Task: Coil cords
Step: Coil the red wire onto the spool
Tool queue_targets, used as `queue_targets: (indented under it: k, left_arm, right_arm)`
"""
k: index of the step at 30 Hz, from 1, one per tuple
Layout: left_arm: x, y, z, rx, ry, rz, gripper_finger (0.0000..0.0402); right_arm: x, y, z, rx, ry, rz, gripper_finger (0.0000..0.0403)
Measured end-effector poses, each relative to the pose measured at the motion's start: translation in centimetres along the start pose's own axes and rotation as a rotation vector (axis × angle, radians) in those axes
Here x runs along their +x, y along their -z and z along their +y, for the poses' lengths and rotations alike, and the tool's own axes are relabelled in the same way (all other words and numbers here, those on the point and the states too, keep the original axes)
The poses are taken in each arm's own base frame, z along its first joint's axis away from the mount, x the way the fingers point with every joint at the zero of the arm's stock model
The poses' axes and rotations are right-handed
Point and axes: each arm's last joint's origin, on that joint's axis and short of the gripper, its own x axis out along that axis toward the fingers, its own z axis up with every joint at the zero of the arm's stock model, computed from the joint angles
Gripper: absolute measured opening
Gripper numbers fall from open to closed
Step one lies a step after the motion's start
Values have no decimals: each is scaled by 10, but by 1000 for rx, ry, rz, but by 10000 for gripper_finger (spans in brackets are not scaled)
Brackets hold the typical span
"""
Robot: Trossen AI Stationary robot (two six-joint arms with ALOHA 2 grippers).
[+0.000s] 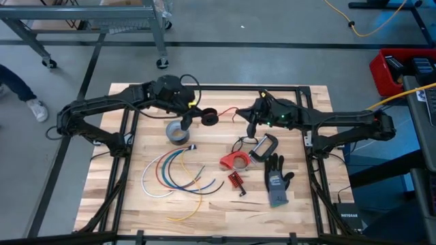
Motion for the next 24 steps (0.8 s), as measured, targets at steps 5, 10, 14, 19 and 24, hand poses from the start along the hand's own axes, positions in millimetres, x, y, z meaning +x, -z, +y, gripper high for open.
queue_targets:
  k: [5, 10, 14, 19, 24]
  left_arm:
    - [9, 4, -4, -3, -110, 21, 0]
    - [20, 7, -3, -6, -221, 36, 0]
    - [34, 10, 0, -4, -273, 49, 0]
    - [57, 9, 1, -10, -271, 20, 0]
    - [78, 8, 4, -9, -262, -17, 0]
  right_arm:
    - [-3, -15, 2, -19, -9, -54, 1]
    - [-6, -30, 5, -13, -46, -89, 1]
    - [-7, -33, 7, -8, -93, -92, 1]
    - [-4, -31, 8, 41, -138, -71, 1]
    - [8, -24, 11, 70, -179, -23, 1]
